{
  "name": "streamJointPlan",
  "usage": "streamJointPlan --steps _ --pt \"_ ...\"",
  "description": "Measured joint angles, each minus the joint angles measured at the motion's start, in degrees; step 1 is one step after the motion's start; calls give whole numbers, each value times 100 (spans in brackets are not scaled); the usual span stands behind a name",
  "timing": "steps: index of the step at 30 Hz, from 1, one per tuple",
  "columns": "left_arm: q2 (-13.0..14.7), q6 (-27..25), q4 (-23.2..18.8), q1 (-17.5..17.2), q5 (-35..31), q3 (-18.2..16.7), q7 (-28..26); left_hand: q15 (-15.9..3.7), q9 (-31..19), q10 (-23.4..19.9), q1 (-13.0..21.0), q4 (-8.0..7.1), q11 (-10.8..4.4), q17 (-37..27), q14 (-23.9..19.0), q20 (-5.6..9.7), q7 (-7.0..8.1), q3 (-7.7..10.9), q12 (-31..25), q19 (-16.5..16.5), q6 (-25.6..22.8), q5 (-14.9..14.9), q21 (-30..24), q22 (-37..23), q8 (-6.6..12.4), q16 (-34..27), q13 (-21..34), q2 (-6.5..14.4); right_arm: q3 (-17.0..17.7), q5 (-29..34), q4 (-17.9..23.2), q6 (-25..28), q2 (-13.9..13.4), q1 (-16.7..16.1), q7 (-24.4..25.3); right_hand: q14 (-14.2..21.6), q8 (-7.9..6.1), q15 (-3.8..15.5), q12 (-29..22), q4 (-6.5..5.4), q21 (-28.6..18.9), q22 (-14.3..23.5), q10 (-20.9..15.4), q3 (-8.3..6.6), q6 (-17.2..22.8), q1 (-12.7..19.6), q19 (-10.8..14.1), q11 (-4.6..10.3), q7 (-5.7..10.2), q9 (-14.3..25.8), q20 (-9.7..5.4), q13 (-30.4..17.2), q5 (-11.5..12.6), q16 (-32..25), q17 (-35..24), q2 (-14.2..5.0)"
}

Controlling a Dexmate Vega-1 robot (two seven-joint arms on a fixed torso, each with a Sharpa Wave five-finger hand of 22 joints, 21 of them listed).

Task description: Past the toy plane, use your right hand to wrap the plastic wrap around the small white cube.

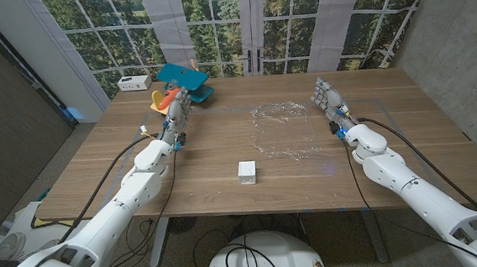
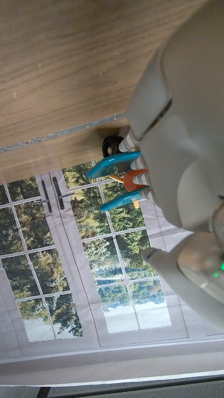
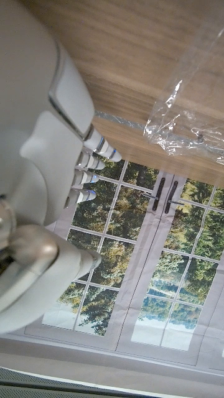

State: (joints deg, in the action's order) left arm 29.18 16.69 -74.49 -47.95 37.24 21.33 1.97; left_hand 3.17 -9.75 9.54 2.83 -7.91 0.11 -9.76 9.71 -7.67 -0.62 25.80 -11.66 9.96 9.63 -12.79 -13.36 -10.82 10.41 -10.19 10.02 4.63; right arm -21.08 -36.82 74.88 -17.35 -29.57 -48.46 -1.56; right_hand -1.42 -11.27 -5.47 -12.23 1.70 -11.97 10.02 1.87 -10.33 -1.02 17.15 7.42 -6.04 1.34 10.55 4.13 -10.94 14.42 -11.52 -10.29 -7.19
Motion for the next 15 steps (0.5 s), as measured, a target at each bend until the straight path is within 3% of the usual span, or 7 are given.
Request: streamJointPlan --steps 9,10,15 --pt "0 0 -31 8 0 29 0 0 1 21 0 0 21 0 0 0 12 0 1 0 12 0 0 0 0 0 0 0 0 463 0 -147 0 0 275 567 -158 -65 -136 76 -62 27 -623 -77 617 38 245 0 40 0 183 -14 -86 -139 -44 39" --pt "0 -27 -38 11 -15 34 13 0 1 21 0 0 21 0 0 -4 20 0 1 -5 20 0 0 0 0 0 0 0 -42 578 259 -157 -176 -87 344 638 -173 -34 -136 94 -81 27 -670 -96 701 61 288 11 40 0 183 -14 -90 -162 -51 16" --pt "0 -55 -60 19 -27 52 21 0 1 20 0 0 21 1 0 -33 20 0 -22 -34 20 0 0 1 22 -20 -1 0 -92 978 538 -175 -365 -165 579 862 -216 22 -198 147 -88 26 -868 -148 977 153 408 0 -6 0 182 -14 -90 -206 -53 15"
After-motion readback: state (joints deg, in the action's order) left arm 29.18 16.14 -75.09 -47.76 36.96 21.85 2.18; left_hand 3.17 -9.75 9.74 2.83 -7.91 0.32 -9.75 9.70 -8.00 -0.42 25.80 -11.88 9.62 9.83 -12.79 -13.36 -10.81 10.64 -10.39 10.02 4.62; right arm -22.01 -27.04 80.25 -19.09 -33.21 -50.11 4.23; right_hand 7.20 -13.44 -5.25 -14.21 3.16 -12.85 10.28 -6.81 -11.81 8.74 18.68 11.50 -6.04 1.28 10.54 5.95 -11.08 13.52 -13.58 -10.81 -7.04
